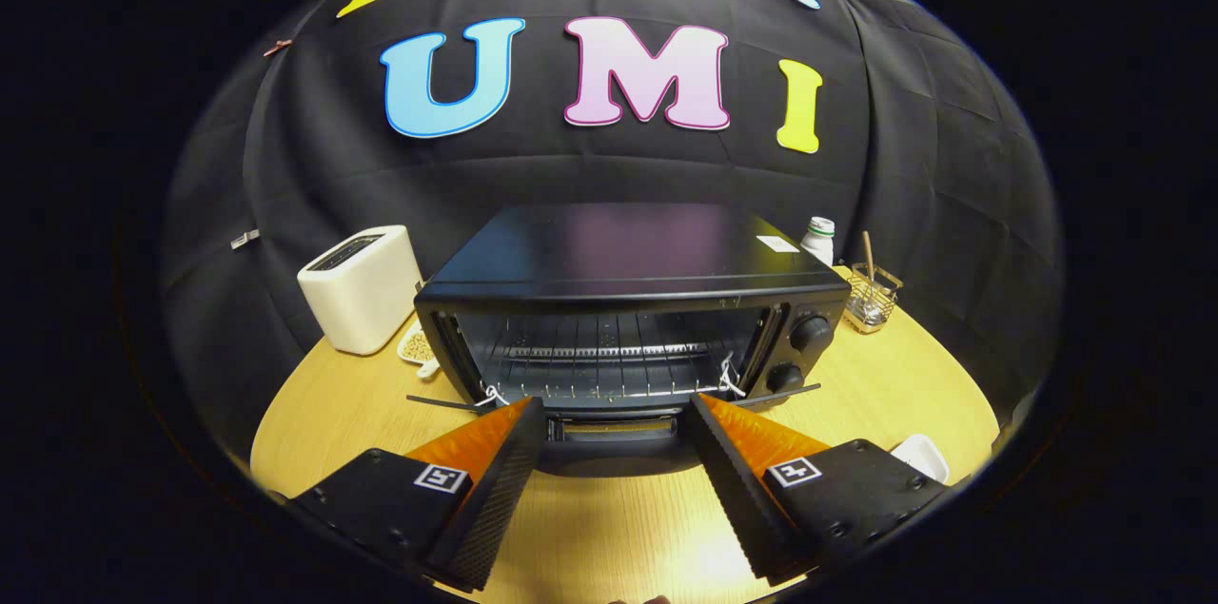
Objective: Open the toaster oven, put the food inside, and close the toaster oven door.
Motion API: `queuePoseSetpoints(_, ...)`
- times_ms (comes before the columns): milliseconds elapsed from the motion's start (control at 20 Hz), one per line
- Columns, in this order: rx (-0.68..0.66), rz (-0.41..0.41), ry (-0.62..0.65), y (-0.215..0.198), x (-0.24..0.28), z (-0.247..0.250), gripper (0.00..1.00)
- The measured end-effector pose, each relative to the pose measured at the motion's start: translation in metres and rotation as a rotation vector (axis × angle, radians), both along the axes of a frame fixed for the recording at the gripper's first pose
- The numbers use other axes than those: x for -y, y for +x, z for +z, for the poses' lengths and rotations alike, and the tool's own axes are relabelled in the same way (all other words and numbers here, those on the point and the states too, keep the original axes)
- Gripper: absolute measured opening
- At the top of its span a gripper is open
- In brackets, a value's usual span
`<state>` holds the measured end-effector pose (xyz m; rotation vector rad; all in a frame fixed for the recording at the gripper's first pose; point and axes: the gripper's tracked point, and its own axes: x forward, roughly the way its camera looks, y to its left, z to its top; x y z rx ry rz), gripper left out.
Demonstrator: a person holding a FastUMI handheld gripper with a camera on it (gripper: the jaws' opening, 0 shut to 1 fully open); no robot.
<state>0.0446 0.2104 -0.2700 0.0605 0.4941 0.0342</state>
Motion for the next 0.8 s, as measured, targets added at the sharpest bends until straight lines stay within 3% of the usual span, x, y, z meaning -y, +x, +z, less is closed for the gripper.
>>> queuePoseSetpoints(400,-0.053,0.013,-0.018,-0.035,0.0,-0.027,0.98)
queuePoseSetpoints(800,-0.204,0.057,-0.075,-0.074,0.001,-0.079,0.99)
